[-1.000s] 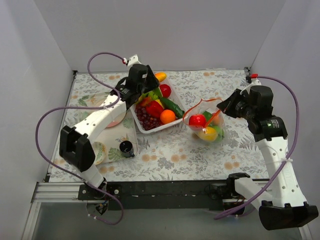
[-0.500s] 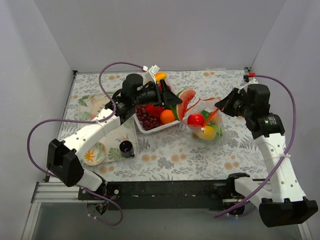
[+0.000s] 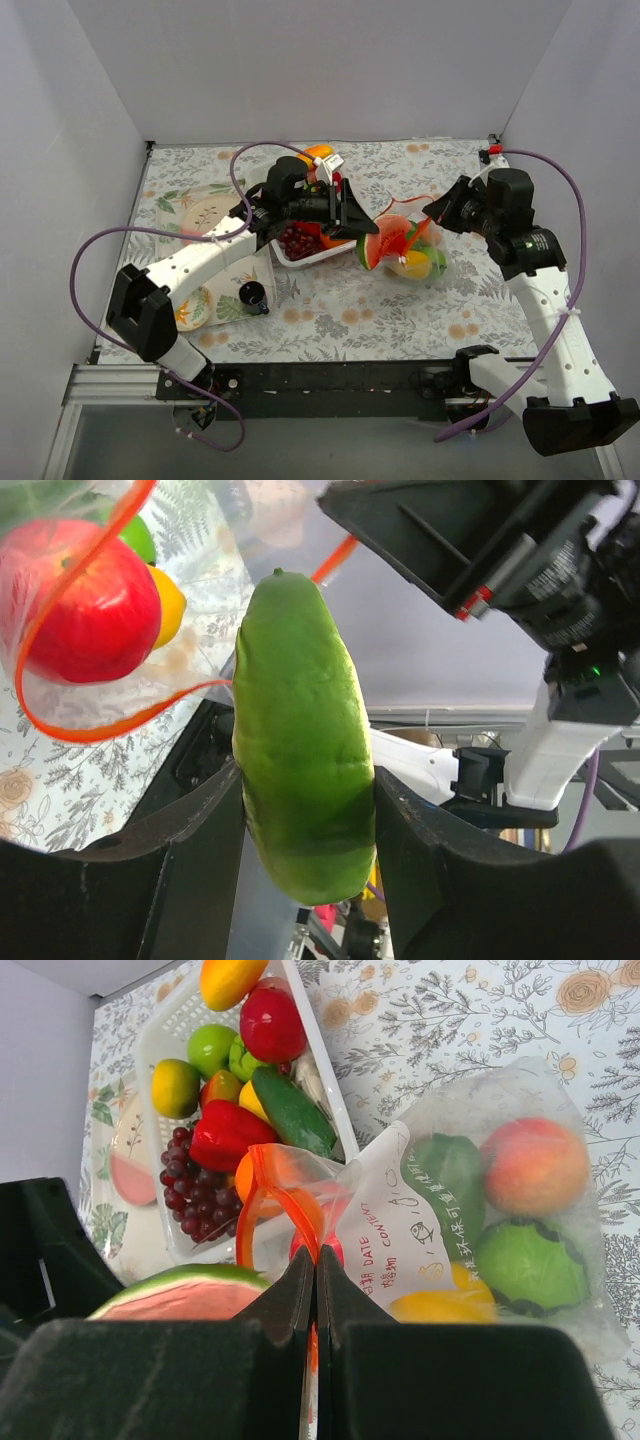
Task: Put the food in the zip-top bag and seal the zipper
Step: Place the fake fruit in the zipper food storage bag, then pick up the fake fruit from the bin.
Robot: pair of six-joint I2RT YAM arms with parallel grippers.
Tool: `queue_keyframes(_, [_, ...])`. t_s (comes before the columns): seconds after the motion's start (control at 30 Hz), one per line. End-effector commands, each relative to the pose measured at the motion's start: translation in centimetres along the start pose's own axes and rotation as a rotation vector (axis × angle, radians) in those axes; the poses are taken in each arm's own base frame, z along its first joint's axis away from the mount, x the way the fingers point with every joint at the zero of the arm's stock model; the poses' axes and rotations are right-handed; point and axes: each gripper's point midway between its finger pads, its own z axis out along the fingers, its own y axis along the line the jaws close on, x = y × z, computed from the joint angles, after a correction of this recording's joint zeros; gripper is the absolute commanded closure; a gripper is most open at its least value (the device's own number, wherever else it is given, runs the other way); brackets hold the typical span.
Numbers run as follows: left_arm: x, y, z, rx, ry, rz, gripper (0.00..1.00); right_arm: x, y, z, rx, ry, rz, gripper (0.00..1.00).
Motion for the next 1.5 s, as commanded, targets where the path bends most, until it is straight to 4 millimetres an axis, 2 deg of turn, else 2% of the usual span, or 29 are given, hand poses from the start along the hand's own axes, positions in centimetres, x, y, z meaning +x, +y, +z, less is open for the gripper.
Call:
queue_keyframes(0.0, [-0.4, 0.9, 1.7, -0.027, 0.034, -0.108, 0.75, -1.2, 1.3, -0.8, -0.045, -0.073, -0.02, 0.99])
queue_keyframes(0.07, [-0.7, 1.9, 2.7, -0.046, 0.042, -0.147, 0.66, -0.8, 1.4, -0.9, -0.05, -0.066, -0.024, 0.99])
queue_keyframes(0.1, [-0.9, 2.1, 3.0, -0.054, 0.035, -0.165, 0.66, -0.6, 1.5, -1.1, -0.058, -0.063, -0.028, 0.99])
queue_keyframes(0.27, [-2.4, 2.0, 4.3, -0.062, 0.001, -0.184, 0.59, 1.1, 2.0, -1.3, -0.085, -0.026, -0.028, 0.99])
queue_keyframes(0.37, [-2.6, 1.9, 4.9, -0.058, 0.0, -0.198, 0.49, 2.0, 2.3, -1.6, -0.093, -0.017, -0.028, 0.99])
queue_keyframes(0.4, [-2.6, 2.1, 5.2, -0.064, 0.001, -0.206, 0.46, 2.2, 2.4, -1.7, -0.096, -0.012, -0.03, 0.99])
queue_keyframes(0.43, [-2.5, 2.1, 5.4, -0.066, 0.0, -0.21, 0.34, 2.3, 2.3, -1.8, -0.094, -0.009, -0.03, 0.99])
queue_keyframes(0.57, [-2.2, 1.4, 5.7, -0.06, -0.004, -0.169, 0.17, 2.4, 2.1, -2.0, -0.082, -0.014, -0.03, 0.99])
queue_keyframes(0.77, [-2.0, 0.5, 4.9, -0.055, -0.021, -0.119, 0.18, 1.3, 2.7, -2.5, -0.08, -0.037, -0.038, 0.99])
queue_keyframes(0.83, [-2.2, -0.4, 4.2, -0.055, -0.04, -0.084, 0.22, 0.8, 2.8, -2.6, -0.073, -0.04, -0.045, 0.99])
queue_keyframes(0.87, [-2.1, -0.1, 3.9, -0.085, -0.042, -0.082, 0.28, 0.4, 2.6, -2.7, -0.058, -0.052, -0.047, 0.99])
queue_keyframes(0.9, [-2.8, 0.2, 3.5, -0.121, -0.081, -0.027, 0.3, 0.3, 2.4, -2.5, -0.044, -0.052, -0.059, 0.99])
queue_keyframes(0.93, [-3.2, -0.5, 3.0, -0.135, -0.102, 0.003, 0.33, -0.2, 2.4, -2.8, -0.032, -0.065, -0.064, 0.99])
queue_keyframes(0.97, [-3.1, -0.4, 2.3, -0.175, -0.108, 0.016, 0.36, -0.4, 2.3, -2.7, -0.02, -0.072, -0.067, 0.99])
queue_keyframes(1.0, [-3.9, 0.0, 1.7, -0.222, -0.151, 0.065, 0.41, -0.5, 2.3, -2.7, -0.02, -0.073, -0.069, 0.99])
queue_keyframes(1.07, [-4.5, 0.0, 0.5, -0.294, -0.19, 0.103, 0.44, -0.9, 2.5, -2.6, -0.022, -0.076, -0.073, 0.99])
queue_keyframes(1.1, [-5.6, 1.0, -0.2, -0.366, -0.245, 0.15, 0.45, -0.9, 2.5, -2.5, -0.021, -0.074, -0.072, 0.99])
queue_keyframes(1.17, [-6.6, 1.9, -1.4, -0.464, -0.29, 0.182, 0.45, -1.4, 2.3, -2.5, -0.001, -0.089, -0.081, 0.99])
queue_keyframes(1.3, [-9.1, 4.7, -2.9, -0.648, -0.363, 0.274, 0.41, -2.0, 2.3, -3.0, 0.016, -0.109, -0.088, 0.99])
queue_keyframes(1.37, [-10.3, 6.5, -4.2, -0.762, -0.398, 0.318, 0.33, -1.9, 2.3, -3.2, 0.015, -0.108, -0.086, 0.99])
queue_keyframes(1.43, [-11.0, 8.1, -4.9, -0.831, -0.408, 0.33, 0.31, -1.6, 2.1, -3.1, 0.016, -0.1, -0.088, 0.99])
queue_keyframes(1.47, [-11.6, 9.1, -6.1, -0.904, -0.435, 0.345, 0.3, -1.6, 2.0, -3.2, 0.018, -0.102, -0.087, 0.99])
